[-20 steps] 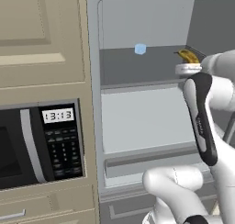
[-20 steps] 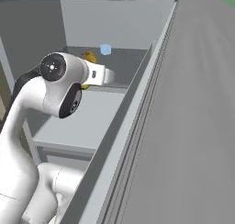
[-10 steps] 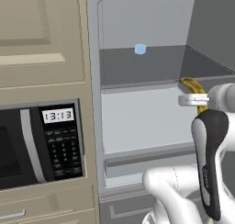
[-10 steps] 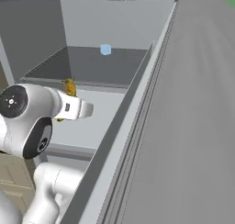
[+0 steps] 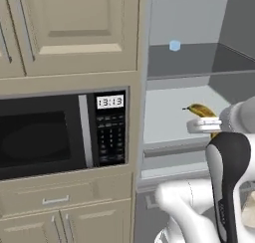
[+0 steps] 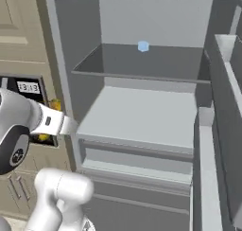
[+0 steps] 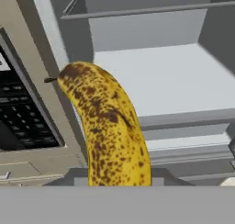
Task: Pick the banana and peach from the fridge and place them on the plate next to the blender to make a fruit smoothie.
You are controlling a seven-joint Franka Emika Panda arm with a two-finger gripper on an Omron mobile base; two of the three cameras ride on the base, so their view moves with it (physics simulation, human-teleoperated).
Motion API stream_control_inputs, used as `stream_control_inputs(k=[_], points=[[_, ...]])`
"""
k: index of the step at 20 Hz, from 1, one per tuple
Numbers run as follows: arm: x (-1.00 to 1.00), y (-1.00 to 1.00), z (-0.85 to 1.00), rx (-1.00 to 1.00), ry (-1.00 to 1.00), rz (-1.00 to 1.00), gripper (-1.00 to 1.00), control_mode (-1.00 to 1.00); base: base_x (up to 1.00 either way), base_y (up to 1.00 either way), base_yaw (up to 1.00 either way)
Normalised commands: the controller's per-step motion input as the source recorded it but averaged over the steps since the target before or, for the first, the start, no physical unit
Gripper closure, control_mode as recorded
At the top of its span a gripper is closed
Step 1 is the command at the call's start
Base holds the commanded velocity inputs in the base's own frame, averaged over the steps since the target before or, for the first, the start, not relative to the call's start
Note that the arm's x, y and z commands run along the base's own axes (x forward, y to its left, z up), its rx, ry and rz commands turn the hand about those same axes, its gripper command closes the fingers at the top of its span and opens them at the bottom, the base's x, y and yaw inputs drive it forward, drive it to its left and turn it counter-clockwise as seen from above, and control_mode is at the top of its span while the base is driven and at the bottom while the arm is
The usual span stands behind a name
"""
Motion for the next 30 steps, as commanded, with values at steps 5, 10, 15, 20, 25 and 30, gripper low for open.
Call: stream_control_inputs(k=[5, 10, 15, 20, 25, 30], points=[[0.00, 0.00, 0.00, 0.00, 0.00, 0.00, 1.00, 1.00, -0.67, 1.00, 0.23], [0.00, 0.00, 0.00, 0.00, 0.00, 0.00, 1.00, 1.00, -0.18, 1.00, 0.20], [0.00, 0.00, 0.00, 0.00, 0.00, 0.00, 1.00, 1.00, 0.03, 1.00, 0.11], [0.00, 0.00, 0.00, 0.00, 0.00, 0.00, 1.00, 1.00, 0.01, 1.00, 0.15], [0.00, 0.00, 0.00, 0.00, 0.00, 0.00, 1.00, 1.00, 0.01, 1.00, 0.16], [0.00, 0.00, 0.00, 0.00, 0.00, 0.00, 1.00, 1.00, 0.13, 1.00, 0.12]])
